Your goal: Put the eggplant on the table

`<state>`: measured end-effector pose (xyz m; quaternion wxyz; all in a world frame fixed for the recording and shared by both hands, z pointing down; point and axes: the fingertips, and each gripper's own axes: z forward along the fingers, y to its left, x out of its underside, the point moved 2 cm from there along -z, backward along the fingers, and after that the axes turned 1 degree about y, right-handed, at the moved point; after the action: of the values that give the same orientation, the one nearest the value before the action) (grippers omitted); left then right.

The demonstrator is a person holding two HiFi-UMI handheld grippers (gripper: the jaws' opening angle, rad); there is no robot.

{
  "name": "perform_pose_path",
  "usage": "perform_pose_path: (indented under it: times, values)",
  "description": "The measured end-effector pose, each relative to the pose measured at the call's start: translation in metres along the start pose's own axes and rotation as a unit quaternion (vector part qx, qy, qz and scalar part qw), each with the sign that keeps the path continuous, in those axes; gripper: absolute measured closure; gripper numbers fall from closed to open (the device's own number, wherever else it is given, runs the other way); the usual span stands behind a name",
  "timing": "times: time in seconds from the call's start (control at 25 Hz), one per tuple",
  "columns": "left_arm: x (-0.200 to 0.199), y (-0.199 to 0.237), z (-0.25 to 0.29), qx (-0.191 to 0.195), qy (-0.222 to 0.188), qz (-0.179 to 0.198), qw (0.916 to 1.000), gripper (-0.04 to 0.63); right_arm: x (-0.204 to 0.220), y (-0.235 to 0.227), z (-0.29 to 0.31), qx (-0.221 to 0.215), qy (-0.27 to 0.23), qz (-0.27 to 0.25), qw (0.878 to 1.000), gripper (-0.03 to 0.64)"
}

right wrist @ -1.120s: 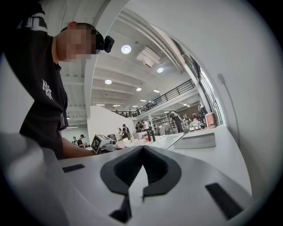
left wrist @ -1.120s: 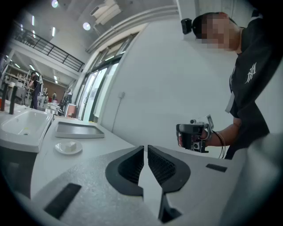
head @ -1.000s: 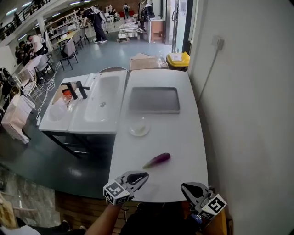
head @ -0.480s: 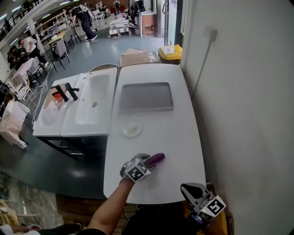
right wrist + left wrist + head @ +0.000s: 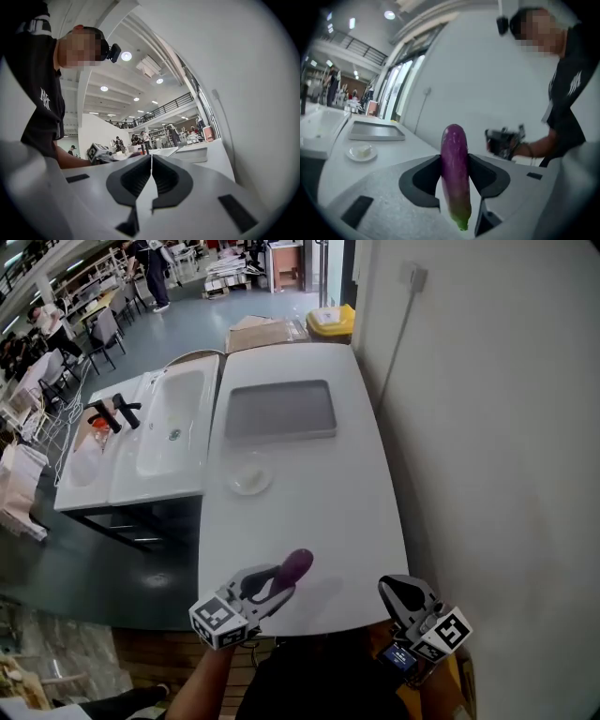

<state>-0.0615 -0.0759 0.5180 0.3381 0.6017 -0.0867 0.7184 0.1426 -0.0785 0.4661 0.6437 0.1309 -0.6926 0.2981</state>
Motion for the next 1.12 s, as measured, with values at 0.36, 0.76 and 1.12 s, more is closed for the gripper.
perform_pose_path:
  times: [0.36, 0.76, 1.12]
  values:
    - [-0.019, -0.077, -0.060, 0.051, -0.152, -0.073, 0.9843, 0.416, -0.006, 0.030, -0.012, -0.045, -0.004, -0.013, 0.999, 0.614]
    - [-0.005, -0.076, -0.051, -0.050, -0.089, -0.038, 0.9940, 0.416, 0.000, 0.016, -0.023, -0.085, -0.018, 0.020, 0.996, 0.614]
    - [-0.019, -0.037, -0.056, -0.083, -0.038, -0.009, 0.9958, 0.416, -0.009, 0.040, -0.003, -0.055, -0.026, 0.005, 0.998, 0.614]
